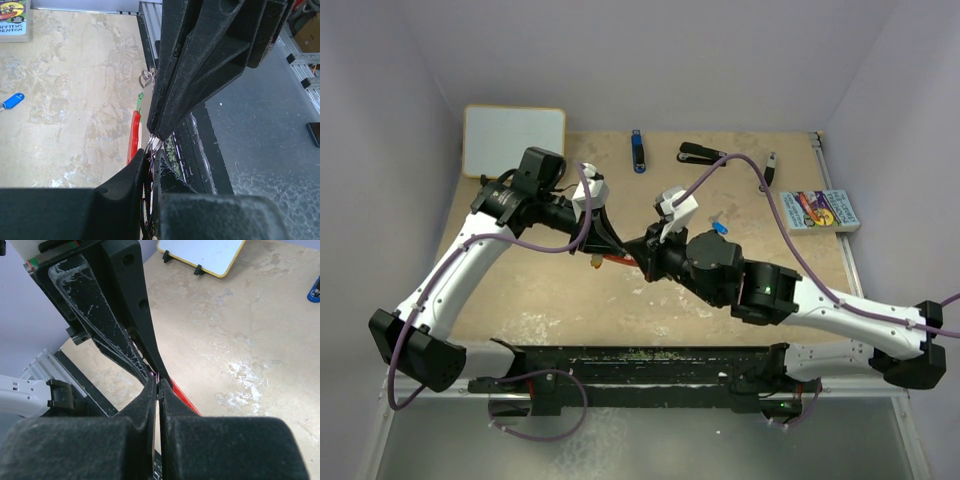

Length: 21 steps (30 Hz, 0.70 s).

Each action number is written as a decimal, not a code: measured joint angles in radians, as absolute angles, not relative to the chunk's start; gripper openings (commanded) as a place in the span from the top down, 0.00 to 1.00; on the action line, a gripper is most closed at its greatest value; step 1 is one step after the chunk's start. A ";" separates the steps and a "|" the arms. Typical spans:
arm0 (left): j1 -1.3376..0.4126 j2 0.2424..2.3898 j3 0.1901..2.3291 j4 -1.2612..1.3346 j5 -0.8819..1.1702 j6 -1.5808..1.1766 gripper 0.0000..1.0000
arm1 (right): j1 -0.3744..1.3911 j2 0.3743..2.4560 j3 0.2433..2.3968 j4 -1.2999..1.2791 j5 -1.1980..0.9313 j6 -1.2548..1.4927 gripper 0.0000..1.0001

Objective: Put the keys on the keyring

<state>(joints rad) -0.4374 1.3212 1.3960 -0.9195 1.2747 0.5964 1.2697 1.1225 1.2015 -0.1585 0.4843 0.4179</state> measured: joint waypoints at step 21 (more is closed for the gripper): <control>-0.439 1.322 1.419 -0.928 1.111 0.563 0.96 | 1.272 1.047 1.151 -0.194 0.546 0.475 0.67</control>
<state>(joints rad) -0.4389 1.3216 1.4189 -0.9276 1.1107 0.5629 1.2720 1.0473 1.1515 -0.1940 0.5457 0.4747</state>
